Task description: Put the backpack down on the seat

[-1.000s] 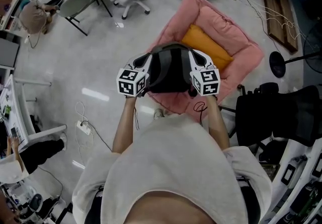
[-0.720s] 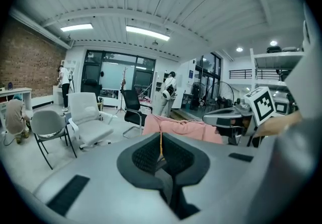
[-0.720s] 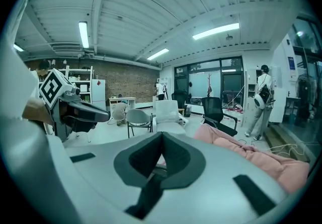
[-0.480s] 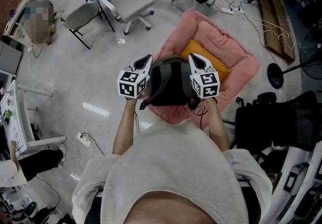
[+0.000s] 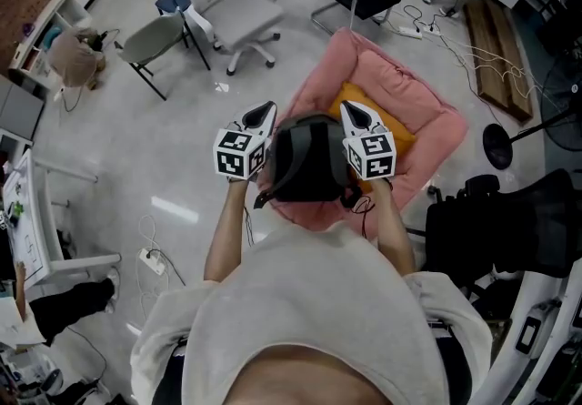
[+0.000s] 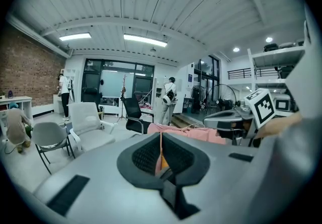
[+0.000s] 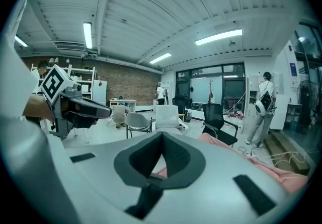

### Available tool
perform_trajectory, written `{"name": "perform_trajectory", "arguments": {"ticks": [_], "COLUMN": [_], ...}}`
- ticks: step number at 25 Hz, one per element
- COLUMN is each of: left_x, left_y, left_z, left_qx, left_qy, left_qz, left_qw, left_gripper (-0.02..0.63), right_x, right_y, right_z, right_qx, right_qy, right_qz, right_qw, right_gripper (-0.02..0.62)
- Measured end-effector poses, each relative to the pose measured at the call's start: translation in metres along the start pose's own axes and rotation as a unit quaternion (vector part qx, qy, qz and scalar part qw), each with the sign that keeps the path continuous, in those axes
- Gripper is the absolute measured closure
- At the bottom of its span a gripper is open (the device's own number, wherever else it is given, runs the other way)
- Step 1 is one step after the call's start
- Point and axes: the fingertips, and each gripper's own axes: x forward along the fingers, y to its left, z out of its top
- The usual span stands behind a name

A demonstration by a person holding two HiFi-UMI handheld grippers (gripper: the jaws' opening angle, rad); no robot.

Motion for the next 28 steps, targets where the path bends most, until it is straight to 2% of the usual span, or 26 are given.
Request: {"name": "perform_trajectory", "arguments": {"ticks": [28], "left_x": [0.008], "left_y": [-0.003], "left_z": [-0.014], "left_qx": [-0.007], "left_qy": [0.016], "left_qz": [-0.001], "left_qw": [0.9998], "left_gripper": [0.588], "right_x": [0.003], "right_y": [0.001], "right_z": [-0.015], "right_qx": [0.003], "right_qy": [0.02], "right_qz": [0.004], "right_qw": [1.0], "right_gripper": [0.598]}}
